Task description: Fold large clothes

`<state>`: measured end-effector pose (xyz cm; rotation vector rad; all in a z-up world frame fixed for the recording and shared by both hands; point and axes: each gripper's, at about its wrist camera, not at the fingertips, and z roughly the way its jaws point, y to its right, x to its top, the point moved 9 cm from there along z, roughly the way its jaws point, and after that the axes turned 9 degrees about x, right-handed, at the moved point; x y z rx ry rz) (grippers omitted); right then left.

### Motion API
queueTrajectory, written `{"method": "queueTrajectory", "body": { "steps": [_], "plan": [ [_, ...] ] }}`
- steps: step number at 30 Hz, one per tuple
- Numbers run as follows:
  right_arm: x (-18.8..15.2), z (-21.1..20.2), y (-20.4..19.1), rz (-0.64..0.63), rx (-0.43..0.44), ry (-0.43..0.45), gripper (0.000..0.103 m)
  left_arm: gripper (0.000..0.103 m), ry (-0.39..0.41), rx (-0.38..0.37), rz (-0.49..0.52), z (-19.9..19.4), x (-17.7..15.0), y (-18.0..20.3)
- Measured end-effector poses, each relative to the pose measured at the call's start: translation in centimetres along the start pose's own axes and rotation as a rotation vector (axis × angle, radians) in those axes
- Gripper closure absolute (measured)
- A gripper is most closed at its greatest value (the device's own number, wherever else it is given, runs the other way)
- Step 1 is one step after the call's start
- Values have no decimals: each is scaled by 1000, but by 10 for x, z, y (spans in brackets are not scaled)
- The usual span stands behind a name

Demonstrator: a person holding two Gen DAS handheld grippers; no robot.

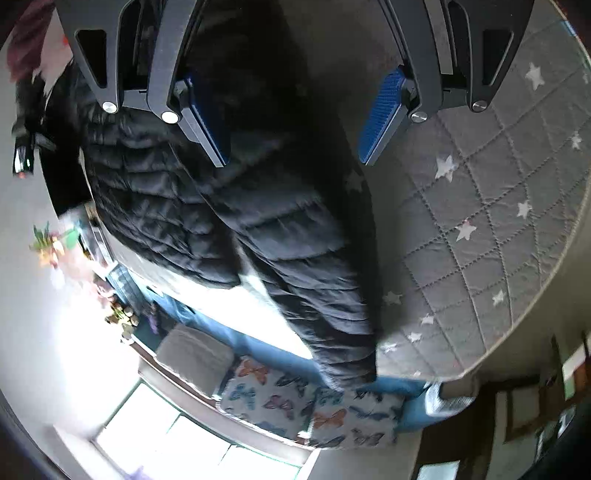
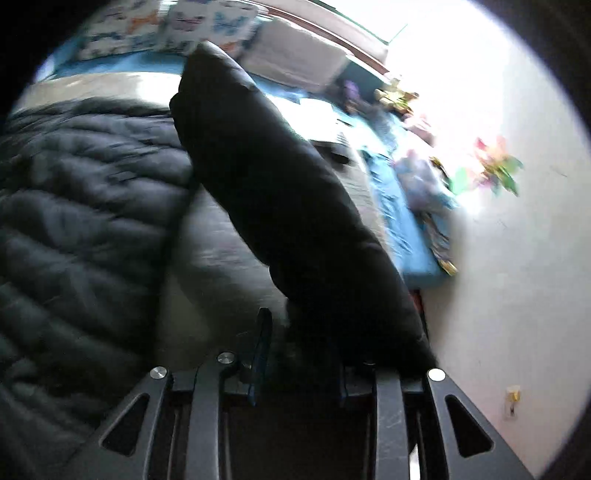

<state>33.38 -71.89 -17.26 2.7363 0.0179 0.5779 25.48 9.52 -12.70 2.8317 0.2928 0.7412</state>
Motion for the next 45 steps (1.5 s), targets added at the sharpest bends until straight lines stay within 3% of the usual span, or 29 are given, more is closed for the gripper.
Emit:
{"method": "queueTrajectory", "body": {
  "steps": [2,4,6,9,14,17,22,25,28,30,36,39,45],
  "plan": [
    [2,2,11,41,-1,1,71,27,-9,-14,-47,15,14,-5],
    [5,-3,7,61,57,27,71,27,-2,-31,-95,28,28,-11],
    [6,-8,-10,95,210,36,70,27,5,-42,-139,42,44,-16],
    [5,-10,-43,117,423,21,60,27,9,-28,-199,62,62,-26],
    [5,1,-85,177,628,-45,57,27,-41,-123,-321,94,75,-29],
    [4,11,-95,171,616,-65,57,31,-71,-163,-335,108,74,-26],
    [-1,26,-106,213,682,-117,55,74,-63,-189,-308,121,77,-16],
    [2,27,-109,214,707,-99,48,89,-20,-170,-280,119,83,-9],
    [10,27,-118,225,767,-74,48,92,31,-133,-253,109,81,-2],
    [14,26,-128,197,745,-61,45,92,79,-106,-231,96,85,3],
    [43,14,-164,105,688,-21,70,93,211,-38,-209,44,104,-1],
    [71,6,-183,90,699,20,82,93,264,14,-223,23,122,-18],
    [135,-3,-237,54,735,104,86,93,347,52,-299,-19,166,-79]
  ]
}}
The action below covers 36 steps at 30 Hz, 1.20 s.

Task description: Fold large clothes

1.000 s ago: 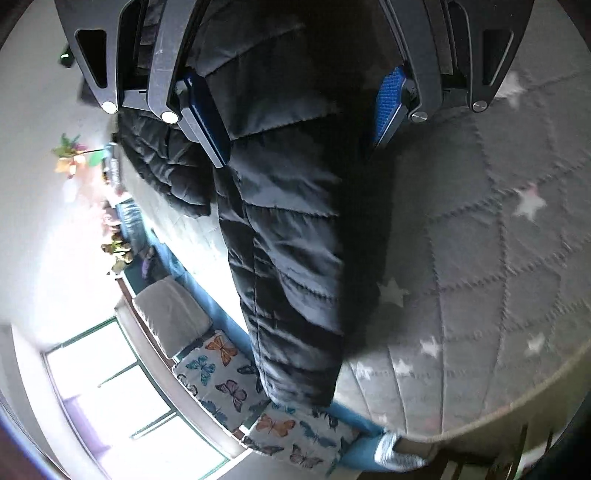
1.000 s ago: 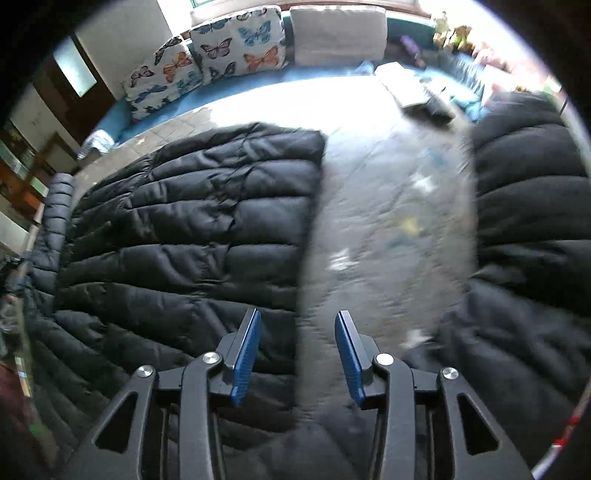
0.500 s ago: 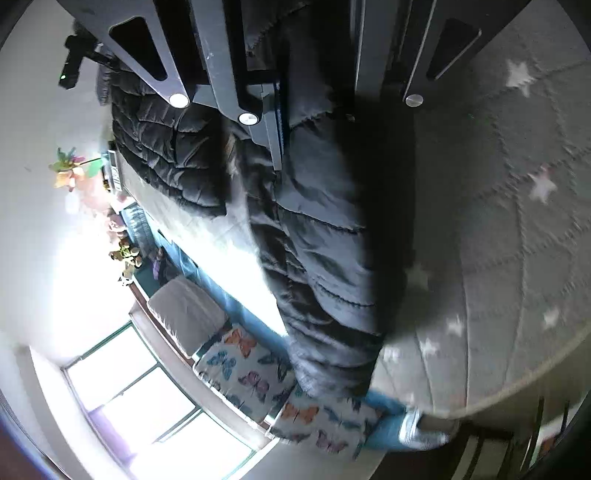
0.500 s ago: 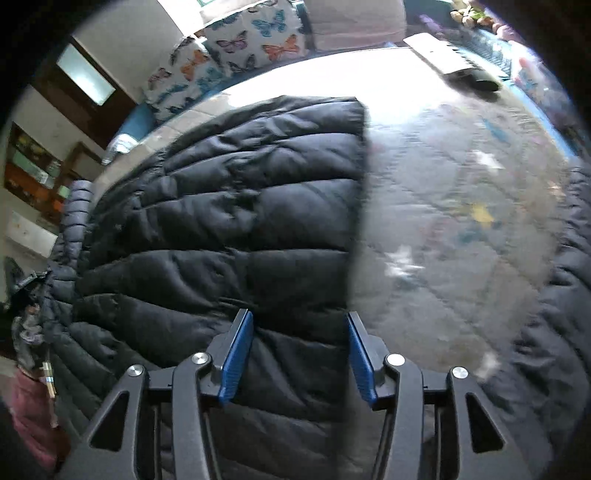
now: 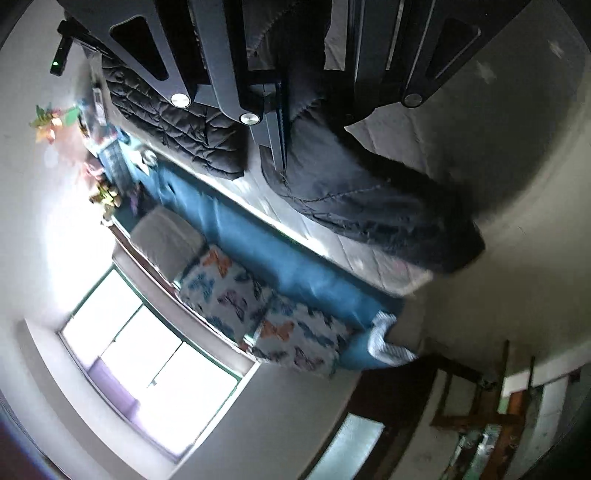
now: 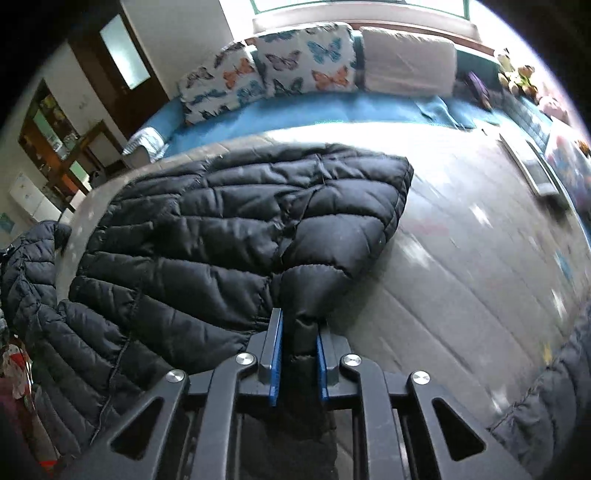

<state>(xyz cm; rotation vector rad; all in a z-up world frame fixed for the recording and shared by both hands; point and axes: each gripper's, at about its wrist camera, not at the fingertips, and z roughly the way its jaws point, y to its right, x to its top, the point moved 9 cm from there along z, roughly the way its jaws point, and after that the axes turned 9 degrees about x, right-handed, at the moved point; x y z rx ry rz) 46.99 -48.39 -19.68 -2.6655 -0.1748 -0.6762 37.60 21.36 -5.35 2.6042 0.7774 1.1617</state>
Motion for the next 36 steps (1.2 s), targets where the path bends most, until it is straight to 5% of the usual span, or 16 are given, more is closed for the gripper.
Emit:
{"method": "queueTrajectory", "body": {
  "steps": [4,6,14,18,24,28,36],
  "plan": [
    [8,27,2,-27,-46,-28,85,93,-14,72,-9,15,20,-38],
    [1,44,8,-58,-90,-102,76,89,-71,128,-21,34,10,-63],
    [-5,-7,-9,-151,-162,-86,72,82,-188,187,-96,50,-37,-128],
    [-31,-22,-57,-262,-102,-104,64,78,-172,195,-63,30,-43,-126],
    [-106,0,-110,-348,43,-254,62,76,-112,195,1,-22,-54,-114],
    [-147,10,-121,-454,-18,-321,62,76,-88,192,64,-57,-63,-105],
    [-184,-16,-190,-572,143,-328,62,76,-124,-23,259,-98,-127,-6]
  ]
}}
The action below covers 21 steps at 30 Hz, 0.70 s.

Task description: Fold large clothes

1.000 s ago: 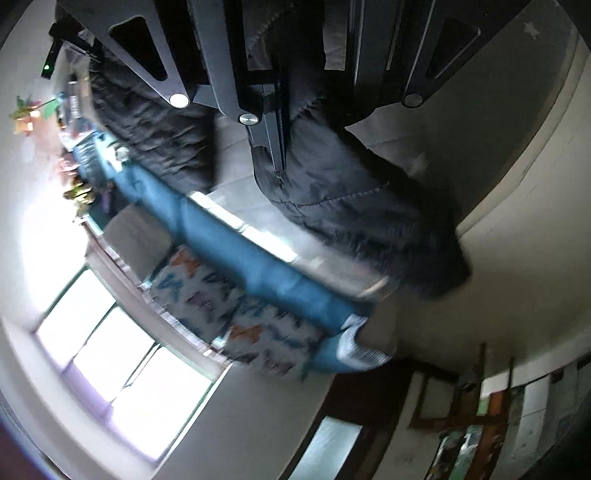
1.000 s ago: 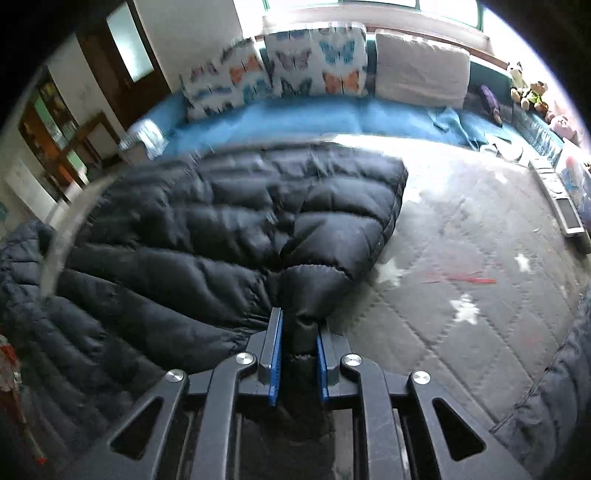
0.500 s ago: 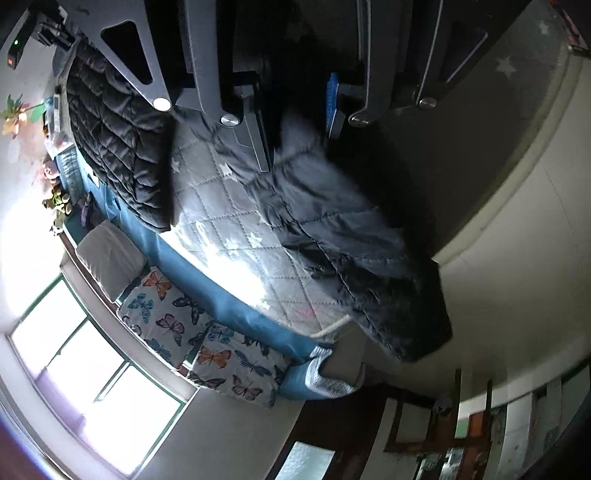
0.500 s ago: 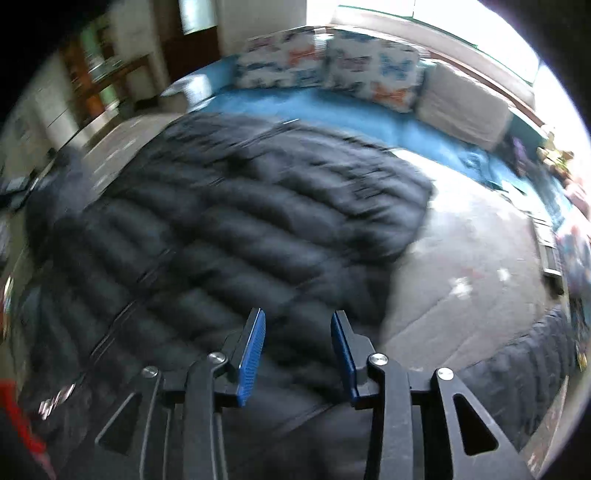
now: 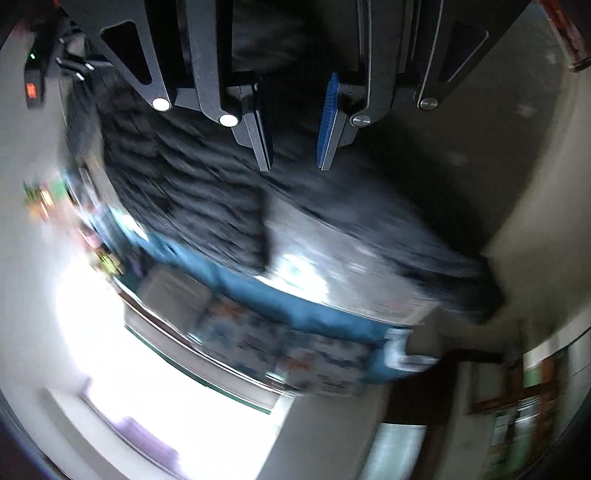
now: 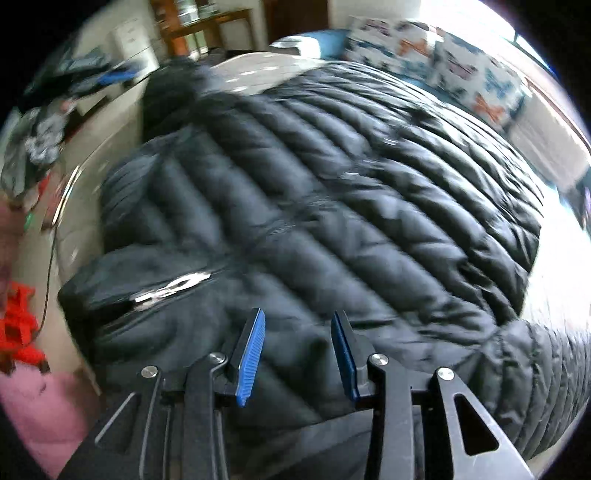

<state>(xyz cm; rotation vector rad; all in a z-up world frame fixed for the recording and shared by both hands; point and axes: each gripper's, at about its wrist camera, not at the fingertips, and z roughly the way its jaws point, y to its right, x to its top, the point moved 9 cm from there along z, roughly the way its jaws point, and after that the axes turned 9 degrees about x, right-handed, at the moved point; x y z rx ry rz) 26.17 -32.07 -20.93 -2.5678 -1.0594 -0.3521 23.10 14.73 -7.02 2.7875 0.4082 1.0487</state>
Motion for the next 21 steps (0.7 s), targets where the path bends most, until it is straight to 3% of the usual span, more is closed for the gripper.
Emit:
{"method": "queueTrajectory", "body": {
  "steps": [6,11,15,17,19,21],
  "plan": [
    [-30,16,-36,-107,-16,-45,59,76,-89,-147,243,10,-68,108],
    [-51,11,-45,-78,12,-28,59,76,-158,-250,416,14,-134,168],
    [-54,-6,-51,-53,29,19,59,76,-227,-284,511,19,-188,183],
    [-52,-23,-42,-11,37,82,59,76,-226,-277,525,21,-202,181],
    [-53,-34,-26,34,-9,140,59,76,-209,-267,541,20,-210,179],
    [-59,-28,-4,100,-15,129,57,76,-209,-275,522,19,-215,177]
  ]
}}
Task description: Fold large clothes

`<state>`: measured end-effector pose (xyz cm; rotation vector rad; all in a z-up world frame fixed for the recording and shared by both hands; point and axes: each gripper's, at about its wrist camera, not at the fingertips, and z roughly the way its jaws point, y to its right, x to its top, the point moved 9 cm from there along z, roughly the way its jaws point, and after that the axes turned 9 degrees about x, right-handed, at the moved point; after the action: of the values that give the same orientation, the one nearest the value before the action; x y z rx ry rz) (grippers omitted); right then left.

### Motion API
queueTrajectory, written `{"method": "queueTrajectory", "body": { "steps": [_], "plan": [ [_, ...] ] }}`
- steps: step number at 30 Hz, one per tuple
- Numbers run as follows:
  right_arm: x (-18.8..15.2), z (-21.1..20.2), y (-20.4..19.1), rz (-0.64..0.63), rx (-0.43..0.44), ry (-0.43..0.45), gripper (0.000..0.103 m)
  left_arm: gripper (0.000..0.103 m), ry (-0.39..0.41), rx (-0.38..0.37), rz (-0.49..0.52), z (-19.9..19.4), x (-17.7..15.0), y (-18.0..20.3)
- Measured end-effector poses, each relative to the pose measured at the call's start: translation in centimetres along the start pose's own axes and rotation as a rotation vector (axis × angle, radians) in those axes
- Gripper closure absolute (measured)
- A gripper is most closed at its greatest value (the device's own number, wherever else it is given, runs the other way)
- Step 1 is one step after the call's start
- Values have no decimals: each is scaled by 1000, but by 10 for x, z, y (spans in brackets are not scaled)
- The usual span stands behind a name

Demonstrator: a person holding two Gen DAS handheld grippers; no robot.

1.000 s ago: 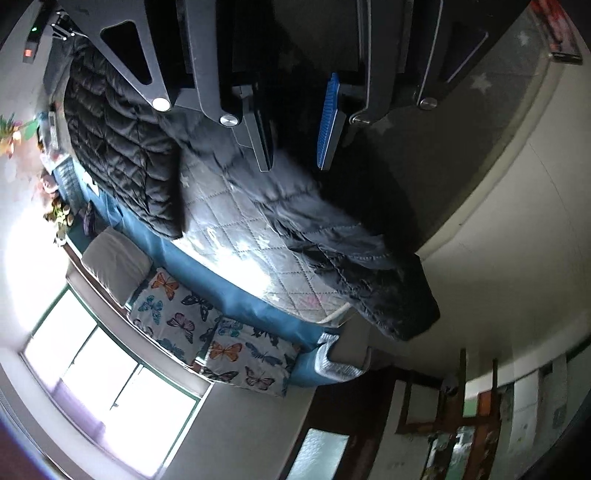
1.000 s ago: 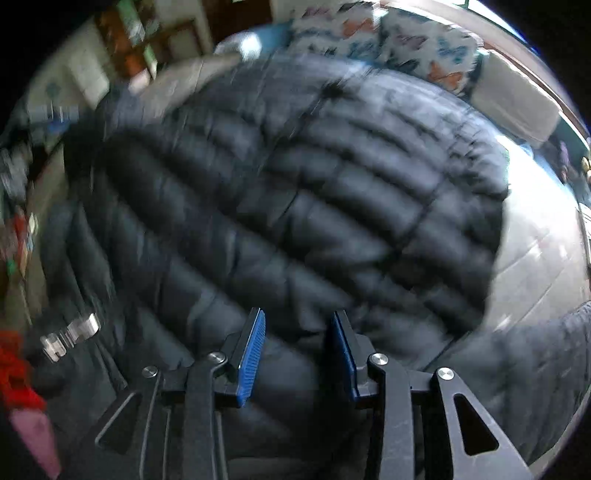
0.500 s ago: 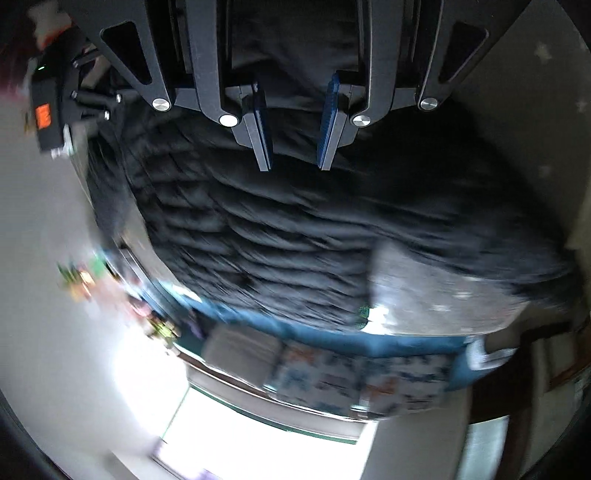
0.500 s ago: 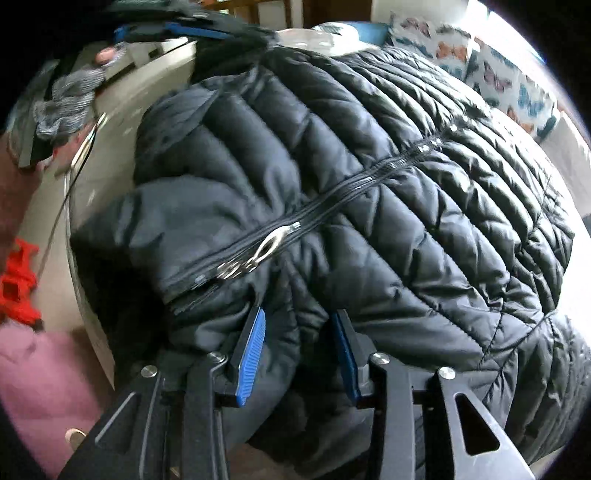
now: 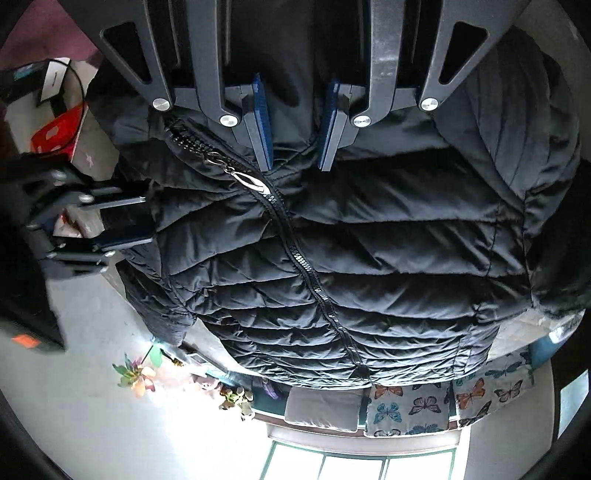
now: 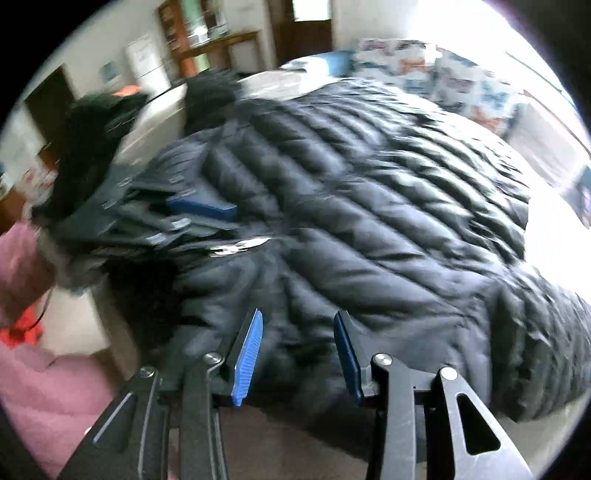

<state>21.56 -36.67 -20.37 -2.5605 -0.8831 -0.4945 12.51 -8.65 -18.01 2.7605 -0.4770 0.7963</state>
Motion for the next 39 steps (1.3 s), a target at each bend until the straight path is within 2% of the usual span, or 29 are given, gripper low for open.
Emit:
{"method": "queueTrajectory", "body": {
  "steps": [2,5,6,8,11,13,14,16,18,20,21,24,27,29,32,39],
  "plan": [
    [-13,9,14,54,20,-14,57,76,-12,-7,-4,2,-2,1],
    [-5,-6,20,99,75,51,57,76,-25,-6,-2,4,1,-6],
    [-2,-16,25,111,70,83,57,76,-27,-4,0,4,2,-6],
    [1,-36,44,140,21,144,57,76,-26,1,1,5,3,-7],
    [0,-58,82,254,-11,229,57,76,-20,8,6,4,4,-8],
    [2,-53,120,301,-111,236,57,76,-18,9,1,5,4,-7],
    [-8,-49,142,333,-168,212,57,76,-18,9,0,5,4,-8],
    [-27,-49,160,422,-97,192,57,76,-23,9,2,6,4,-8],
    [-30,-59,165,483,-3,252,57,76,-28,10,1,6,5,-9],
    [-28,-77,173,511,13,311,57,75,-31,14,5,7,5,-9],
    [-28,-89,181,523,3,343,57,75,-31,15,7,7,5,-9],
    [-36,-120,226,604,-113,404,57,75,-33,16,-1,8,6,-10],
    [-61,-142,281,749,-188,445,56,75,-27,15,-5,8,5,-10],
    [-79,-148,315,846,-205,464,56,75,-27,18,-8,9,6,-11],
    [-95,-147,345,940,-195,494,56,75,-30,20,-8,9,5,-11],
    [-106,-132,388,1077,-47,557,55,75,-51,21,-10,10,7,-12]
  ]
}}
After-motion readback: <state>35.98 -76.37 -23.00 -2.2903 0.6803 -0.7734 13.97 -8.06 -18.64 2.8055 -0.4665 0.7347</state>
